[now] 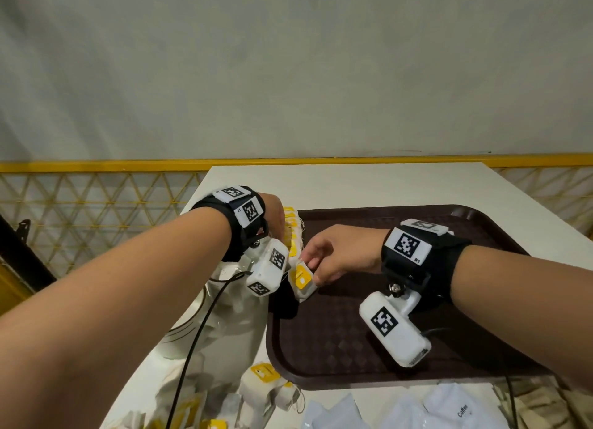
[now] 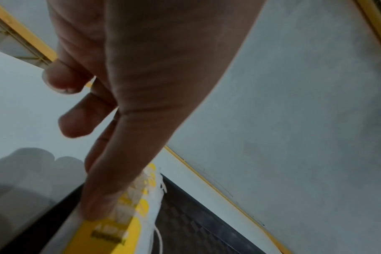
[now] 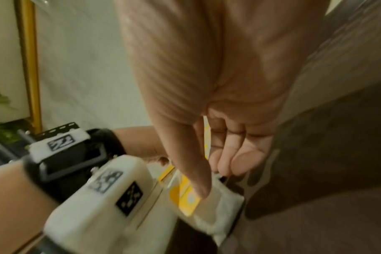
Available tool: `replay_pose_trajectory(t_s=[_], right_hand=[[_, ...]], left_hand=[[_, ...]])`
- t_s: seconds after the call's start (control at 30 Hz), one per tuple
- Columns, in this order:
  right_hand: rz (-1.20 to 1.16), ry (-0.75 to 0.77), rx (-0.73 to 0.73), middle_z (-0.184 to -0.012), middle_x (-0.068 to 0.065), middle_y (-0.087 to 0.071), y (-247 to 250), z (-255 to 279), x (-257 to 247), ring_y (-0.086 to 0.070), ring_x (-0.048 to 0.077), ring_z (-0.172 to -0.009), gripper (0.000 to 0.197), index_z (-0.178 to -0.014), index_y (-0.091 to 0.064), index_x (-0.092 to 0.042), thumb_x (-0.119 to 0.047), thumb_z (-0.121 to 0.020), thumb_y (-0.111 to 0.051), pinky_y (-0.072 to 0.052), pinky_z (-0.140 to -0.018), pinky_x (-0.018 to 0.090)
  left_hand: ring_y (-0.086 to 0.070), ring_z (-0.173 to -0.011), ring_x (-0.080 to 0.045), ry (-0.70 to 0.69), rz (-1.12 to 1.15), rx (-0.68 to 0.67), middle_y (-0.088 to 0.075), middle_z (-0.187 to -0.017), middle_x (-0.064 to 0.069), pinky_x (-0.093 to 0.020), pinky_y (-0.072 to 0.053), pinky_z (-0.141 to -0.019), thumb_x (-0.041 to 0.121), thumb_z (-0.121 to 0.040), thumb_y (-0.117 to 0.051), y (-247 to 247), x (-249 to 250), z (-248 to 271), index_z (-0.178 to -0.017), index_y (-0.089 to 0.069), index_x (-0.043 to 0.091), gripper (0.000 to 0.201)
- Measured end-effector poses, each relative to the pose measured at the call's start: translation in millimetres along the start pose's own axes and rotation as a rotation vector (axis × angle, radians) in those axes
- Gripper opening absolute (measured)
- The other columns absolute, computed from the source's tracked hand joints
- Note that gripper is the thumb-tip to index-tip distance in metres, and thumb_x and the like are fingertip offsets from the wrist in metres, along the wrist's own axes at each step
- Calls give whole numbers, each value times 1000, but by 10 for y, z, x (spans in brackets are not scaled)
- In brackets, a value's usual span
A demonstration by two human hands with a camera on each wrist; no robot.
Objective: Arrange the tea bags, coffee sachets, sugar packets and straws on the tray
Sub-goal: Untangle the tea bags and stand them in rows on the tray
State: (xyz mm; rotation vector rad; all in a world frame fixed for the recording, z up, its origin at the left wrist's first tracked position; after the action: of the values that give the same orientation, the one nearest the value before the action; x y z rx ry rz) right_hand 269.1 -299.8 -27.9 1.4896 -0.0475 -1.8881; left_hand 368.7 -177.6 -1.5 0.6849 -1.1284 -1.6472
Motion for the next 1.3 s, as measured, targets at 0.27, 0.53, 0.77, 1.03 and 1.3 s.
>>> replay_pose_trajectory(t_s=[0.27,0.53,0.77,1.03,1.3], right_hand=[[-43,-69,183,-68,9,-56,-126,-191,87,-61,12,-60,19,-78,-49,-8,-1,-89,-63,-56,-58,23],[-145,-70,317,-61,12,-57,-140,-264,24,-62,18,-54,29,-82,-45,-10,8,-81,-68,-57,-57,30],[-70,-26,368,-63,9,-57,-89,-193,62,-65,25,-63,30,-73,-51,-8,9,-73,-76,-60,-70,40],[83,-13,330,-61,5,-62,-128,-229,75,-63,14,-56,22,-66,-59,-9,-1,-76,-77,-60,-64,28],[193,-12,321,-68,9,-66,-137,-260,79,-62,17,-60,17,-67,-64,-10,-10,-81,-74,-58,-74,32]], left_hand=[[-51,-60,-6,-53,88,79,-61,-77,3,-15,-43,-47,23,-79,-76,44,-35,48,-94,-73,9,21],[-59,-84,-8,-76,139,-77,-70,-95,7,-21,-44,-63,48,-72,-77,94,-67,185,-93,-75,25,32],[-57,-69,-11,-66,44,-26,-64,-76,4,-22,-47,-62,27,-75,-79,-28,-24,115,-87,-75,16,16],[-63,-79,-13,-26,7,26,-70,-100,0,-22,-51,-69,32,-78,-76,9,-11,93,-102,-74,12,31],[-53,-88,-16,3,-99,-12,-65,-115,-7,-29,-46,-80,29,-90,-62,-41,47,99,-119,-64,6,37]])
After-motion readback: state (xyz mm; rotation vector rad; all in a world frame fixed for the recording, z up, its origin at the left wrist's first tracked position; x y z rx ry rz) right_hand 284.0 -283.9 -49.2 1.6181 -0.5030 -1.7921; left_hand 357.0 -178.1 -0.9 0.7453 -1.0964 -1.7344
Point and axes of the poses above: each hand's wrist, its own z-axis away from the middle knuckle, its own y-axis out of the back of the hand, x = y × z, the point moved 4 cm from there along -z, towards the middle knuckle
